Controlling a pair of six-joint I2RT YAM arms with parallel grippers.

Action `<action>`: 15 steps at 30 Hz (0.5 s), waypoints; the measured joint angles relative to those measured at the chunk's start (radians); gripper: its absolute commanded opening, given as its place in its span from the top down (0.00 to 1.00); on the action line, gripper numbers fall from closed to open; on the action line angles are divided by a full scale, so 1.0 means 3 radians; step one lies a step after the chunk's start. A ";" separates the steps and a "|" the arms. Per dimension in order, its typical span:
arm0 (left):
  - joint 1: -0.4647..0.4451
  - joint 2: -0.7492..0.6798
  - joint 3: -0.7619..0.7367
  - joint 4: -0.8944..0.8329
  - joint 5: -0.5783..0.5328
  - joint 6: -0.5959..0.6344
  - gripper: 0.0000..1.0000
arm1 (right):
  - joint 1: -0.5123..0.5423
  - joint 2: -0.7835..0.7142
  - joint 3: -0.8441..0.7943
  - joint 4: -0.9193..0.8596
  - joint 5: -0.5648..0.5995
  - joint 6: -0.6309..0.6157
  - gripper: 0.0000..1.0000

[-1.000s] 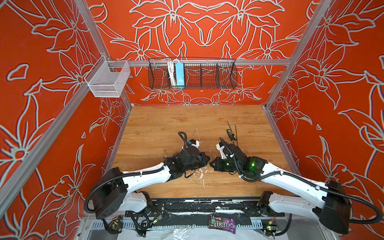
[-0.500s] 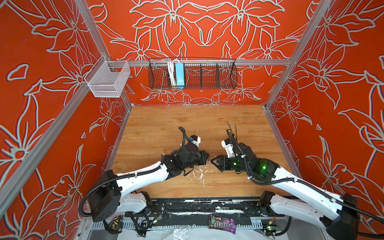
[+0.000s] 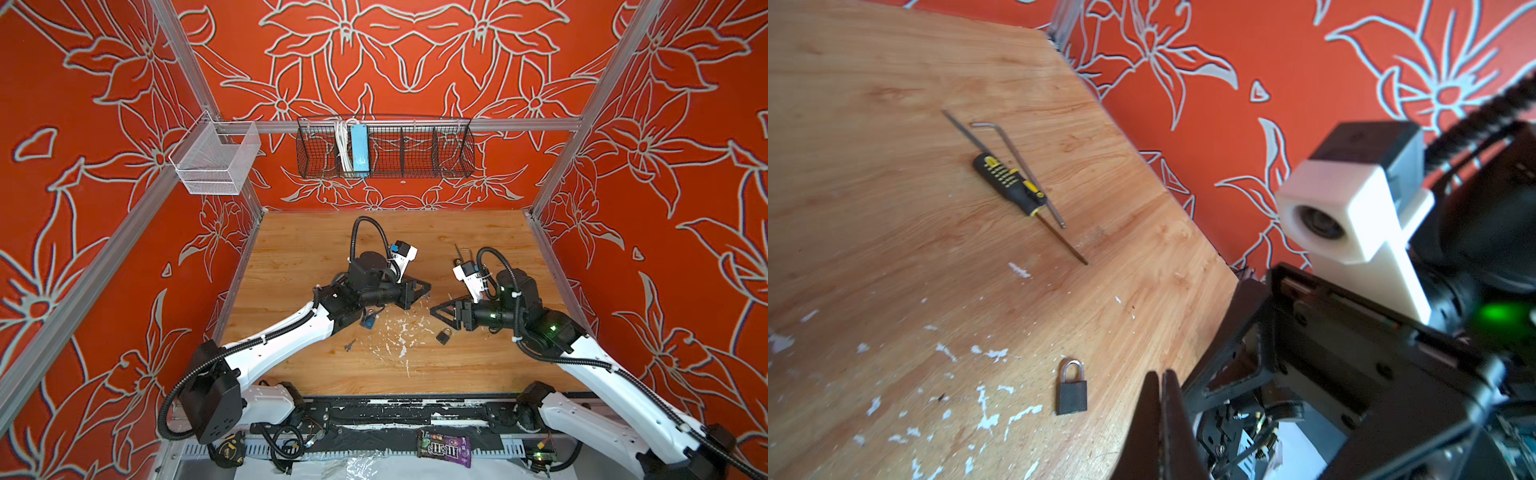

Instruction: Unlock with the key

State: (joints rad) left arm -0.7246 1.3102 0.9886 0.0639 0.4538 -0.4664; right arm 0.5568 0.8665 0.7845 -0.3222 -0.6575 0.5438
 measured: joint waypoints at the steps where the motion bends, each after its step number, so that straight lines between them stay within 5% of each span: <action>1: 0.0003 0.0000 0.0019 0.0003 0.0038 0.0022 1.00 | -0.0029 0.0001 0.0000 0.0039 -0.0065 -0.0014 0.40; 15: 0.0017 0.0001 0.0050 0.0100 0.0298 0.0066 1.00 | -0.0373 0.0247 -0.0153 0.0765 -0.0819 0.0052 0.56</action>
State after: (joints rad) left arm -0.7197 1.3106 1.0035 0.0940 0.5430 -0.4465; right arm 0.4450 0.9405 0.7387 -0.0925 -0.9031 0.5594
